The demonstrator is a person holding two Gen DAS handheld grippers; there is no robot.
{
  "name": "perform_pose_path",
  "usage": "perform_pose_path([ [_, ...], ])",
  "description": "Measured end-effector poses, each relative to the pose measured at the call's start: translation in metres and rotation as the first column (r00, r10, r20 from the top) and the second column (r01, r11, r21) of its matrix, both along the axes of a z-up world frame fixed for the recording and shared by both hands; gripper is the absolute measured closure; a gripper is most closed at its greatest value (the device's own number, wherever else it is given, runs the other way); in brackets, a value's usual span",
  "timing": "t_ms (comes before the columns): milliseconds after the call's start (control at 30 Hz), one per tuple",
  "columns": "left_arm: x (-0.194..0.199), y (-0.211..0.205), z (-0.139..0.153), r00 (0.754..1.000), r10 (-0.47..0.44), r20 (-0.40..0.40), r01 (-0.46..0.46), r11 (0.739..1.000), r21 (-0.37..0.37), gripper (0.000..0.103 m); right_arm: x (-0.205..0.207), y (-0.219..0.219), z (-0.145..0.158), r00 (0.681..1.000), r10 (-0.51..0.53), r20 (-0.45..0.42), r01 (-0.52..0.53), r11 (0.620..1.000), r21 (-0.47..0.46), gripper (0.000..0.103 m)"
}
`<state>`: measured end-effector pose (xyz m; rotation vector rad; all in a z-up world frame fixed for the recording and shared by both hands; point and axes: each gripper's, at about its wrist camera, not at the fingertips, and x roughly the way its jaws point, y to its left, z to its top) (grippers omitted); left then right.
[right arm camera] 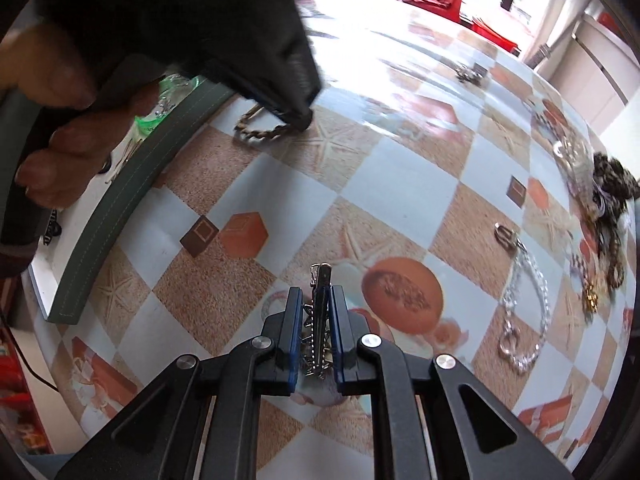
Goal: Organize jewelry
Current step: 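Grasp the braided brown bracelet with the left tool while the right tool grasps the silver bar clip, then carry the braided bracelet into the tray and release it while the right tool drops the bar clip there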
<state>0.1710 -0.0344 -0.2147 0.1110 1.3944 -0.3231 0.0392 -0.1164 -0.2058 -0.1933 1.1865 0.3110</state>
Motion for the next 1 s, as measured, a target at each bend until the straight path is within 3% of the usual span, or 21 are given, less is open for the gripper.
perform_pose_path([
  [367,-0.06,0.01,0.024,1.0,0.018,-0.008,-0.018,0.995,-0.098,0.094,-0.019,-0.032,0.016,0.991,-0.125,-0.049,0.128,0.99,0.057,0.09],
  [633,-0.087,0.018,0.046,1.0,0.026,-0.005,-0.027,0.991,-0.133,0.094,-0.022,-0.058,0.033,0.958,-0.262,-0.114,0.278,0.948,0.156,0.09],
  [1000,-0.116,0.036,0.068,0.999,0.053,0.002,-0.052,0.987,-0.155,0.094,-0.039,-0.064,0.047,0.923,-0.345,-0.17,0.374,0.91,0.181,0.09],
])
